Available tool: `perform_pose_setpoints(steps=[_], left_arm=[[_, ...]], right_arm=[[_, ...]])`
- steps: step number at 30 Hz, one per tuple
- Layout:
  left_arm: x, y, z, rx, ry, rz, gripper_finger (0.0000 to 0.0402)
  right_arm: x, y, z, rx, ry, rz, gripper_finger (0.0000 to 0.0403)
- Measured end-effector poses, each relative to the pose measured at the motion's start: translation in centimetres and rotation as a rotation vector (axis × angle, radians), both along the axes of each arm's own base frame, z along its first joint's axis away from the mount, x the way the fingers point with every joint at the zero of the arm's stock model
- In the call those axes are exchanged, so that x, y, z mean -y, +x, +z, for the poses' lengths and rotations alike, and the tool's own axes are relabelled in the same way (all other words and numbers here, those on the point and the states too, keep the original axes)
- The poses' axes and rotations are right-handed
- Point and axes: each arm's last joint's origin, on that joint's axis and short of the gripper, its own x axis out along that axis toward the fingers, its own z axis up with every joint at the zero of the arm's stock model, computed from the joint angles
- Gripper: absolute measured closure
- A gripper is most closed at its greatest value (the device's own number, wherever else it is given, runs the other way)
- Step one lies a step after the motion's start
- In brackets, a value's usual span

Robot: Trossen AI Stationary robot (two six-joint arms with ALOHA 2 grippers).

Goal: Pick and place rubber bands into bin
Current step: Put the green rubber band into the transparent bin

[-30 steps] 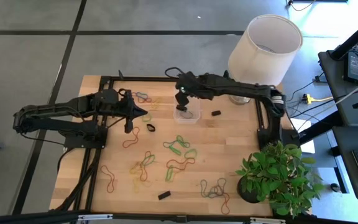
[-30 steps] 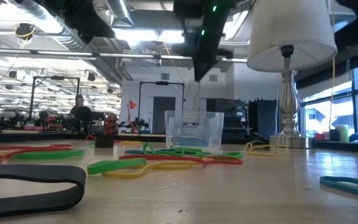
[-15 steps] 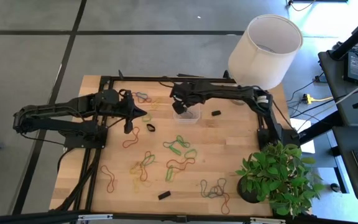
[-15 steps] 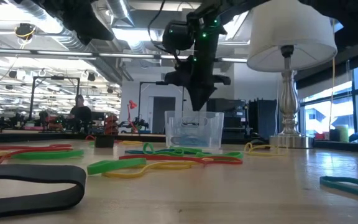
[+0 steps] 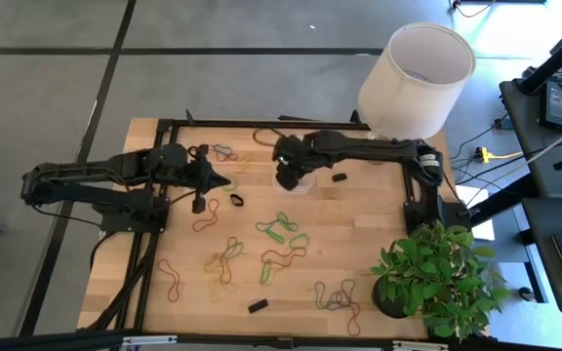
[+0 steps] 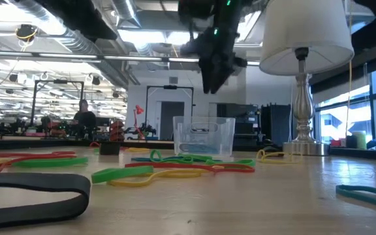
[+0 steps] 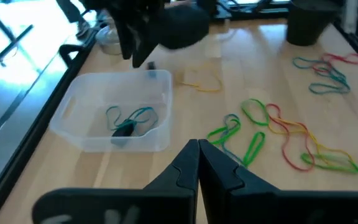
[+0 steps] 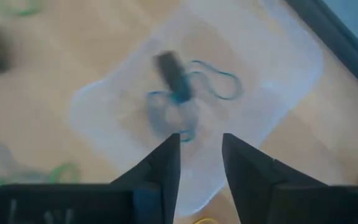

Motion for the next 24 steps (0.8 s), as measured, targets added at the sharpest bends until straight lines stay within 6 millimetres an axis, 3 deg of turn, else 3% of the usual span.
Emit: perform_pose_setpoints(steps=[3, 7, 17, 20, 24], left_arm=[[0.7, 0.5, -0.3, -0.022, 0.024, 0.011, 0.0399], [1.7, 1.5, -0.3, -0.072, 0.035, 0.020, 0.0399], [4.8, 6.1, 0.3, -0.298, 0.093, 0.053, 0.0400], [5.8, 7.7, 0.0, -0.361, 0.083, 0.051, 0.0398], [6.8, 9.7, -1.0, -0.439, 0.049, 0.079, 0.0389]], right_arm=[[-1.3, -1.1, 0.4, 0.070, 0.017, 0.079, 0.0299], [-3.0, -4.5, 0.1, 0.181, 0.057, 0.126, 0.0320], [-9.6, -17.1, -0.7, 0.434, 0.122, 0.356, 0.0375], [-10.9, -20.6, -1.4, 0.493, 0.179, 0.393, 0.0396], [-11.5, -23.9, -3.1, 0.540, 0.279, 0.348, 0.0392]])
